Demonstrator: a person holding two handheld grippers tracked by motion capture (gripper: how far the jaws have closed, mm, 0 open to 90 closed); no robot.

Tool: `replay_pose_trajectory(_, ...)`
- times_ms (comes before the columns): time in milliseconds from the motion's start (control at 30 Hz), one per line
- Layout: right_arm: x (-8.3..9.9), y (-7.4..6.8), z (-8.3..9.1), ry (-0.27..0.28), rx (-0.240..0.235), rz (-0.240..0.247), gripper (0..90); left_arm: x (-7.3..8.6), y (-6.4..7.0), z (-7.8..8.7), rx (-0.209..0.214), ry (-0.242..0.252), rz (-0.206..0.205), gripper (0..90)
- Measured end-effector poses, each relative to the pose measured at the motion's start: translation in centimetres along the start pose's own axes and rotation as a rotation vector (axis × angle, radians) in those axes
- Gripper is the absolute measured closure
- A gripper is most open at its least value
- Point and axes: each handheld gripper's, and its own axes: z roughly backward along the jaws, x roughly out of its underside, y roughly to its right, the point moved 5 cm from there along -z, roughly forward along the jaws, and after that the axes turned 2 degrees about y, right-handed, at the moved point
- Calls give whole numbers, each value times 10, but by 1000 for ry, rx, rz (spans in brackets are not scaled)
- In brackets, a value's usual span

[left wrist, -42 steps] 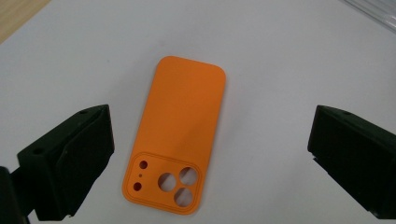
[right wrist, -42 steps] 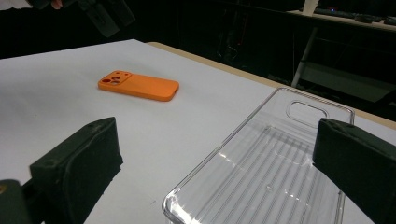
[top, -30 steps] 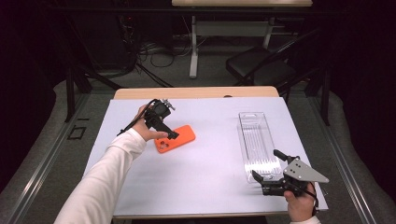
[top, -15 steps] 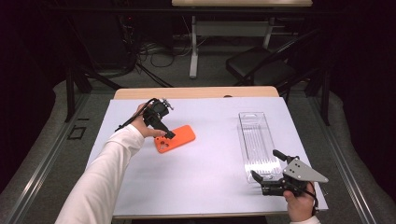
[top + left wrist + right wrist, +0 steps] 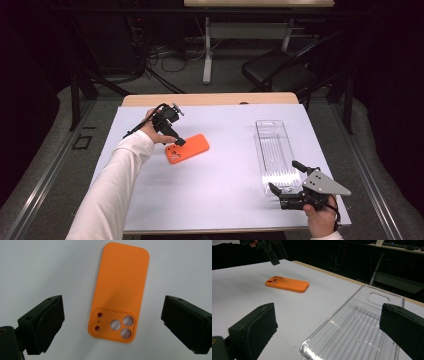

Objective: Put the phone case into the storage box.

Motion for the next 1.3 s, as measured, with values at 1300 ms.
replay_pose_trajectory(1300,1,0,0,-2,3,2,6,-4,2,-39,15,-89,-53,50)
